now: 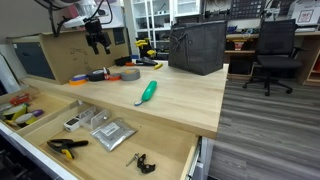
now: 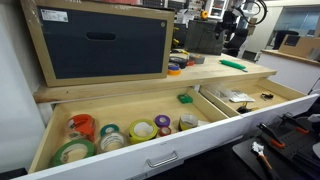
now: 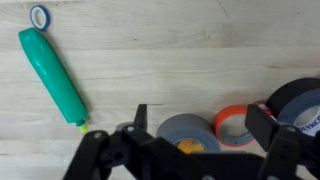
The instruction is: Put the grey tape into the drawer
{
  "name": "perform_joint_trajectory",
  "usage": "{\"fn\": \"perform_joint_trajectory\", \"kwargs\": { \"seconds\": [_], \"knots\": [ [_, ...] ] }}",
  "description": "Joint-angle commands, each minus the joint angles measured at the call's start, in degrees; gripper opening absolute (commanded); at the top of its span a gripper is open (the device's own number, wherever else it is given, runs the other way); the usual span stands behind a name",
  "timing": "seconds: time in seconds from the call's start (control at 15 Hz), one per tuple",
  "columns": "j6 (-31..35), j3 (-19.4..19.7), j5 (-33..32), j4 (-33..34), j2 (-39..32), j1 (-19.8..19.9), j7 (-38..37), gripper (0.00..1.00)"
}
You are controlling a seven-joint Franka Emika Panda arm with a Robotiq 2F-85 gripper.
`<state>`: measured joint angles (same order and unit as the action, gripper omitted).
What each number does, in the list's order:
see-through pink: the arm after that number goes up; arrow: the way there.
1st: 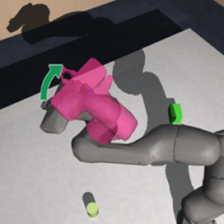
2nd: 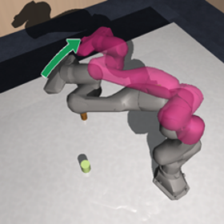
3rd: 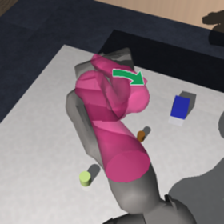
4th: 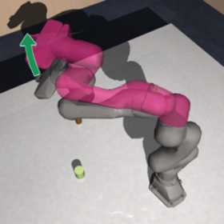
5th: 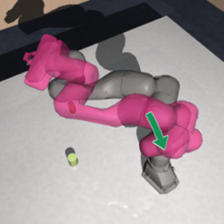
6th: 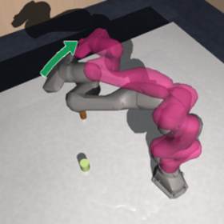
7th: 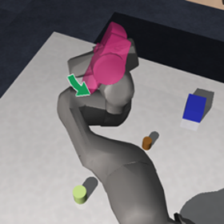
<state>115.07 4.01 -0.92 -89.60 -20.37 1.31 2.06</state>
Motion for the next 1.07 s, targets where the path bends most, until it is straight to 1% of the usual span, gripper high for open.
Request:
{"fn": "perform_joint_trajectory", "kwargs": {
  "seconds": [0.0,0.33,0.4,0.47,0.6,0.87,1.0],
  "knots": [
    [-1.2,-0.7,0.8,7.7,-5.7,0.5,-2.9,1.0],
    [-2.2,-0.7,0.5,14.1,-11.8,-0.1,-7.5,1.0],
    [-2.9,-1.4,1.2,14.8,-12.2,0.4,-5.7,1.0],
    [-0.4,-0.9,-0.1,10.9,-10.2,0.2,-5.7,1.0],
    [-0.6,-1.1,0.0,12.4,-11.5,0.2,-5.7,1.0],
    [-0.8,-1.1,0.0,13.0,-11.8,0.2,-5.7,1.0],
    [-0.4,-0.4,-1.6,14.3,-13.7,-0.9,-8.0,1.0]
  ]
}}
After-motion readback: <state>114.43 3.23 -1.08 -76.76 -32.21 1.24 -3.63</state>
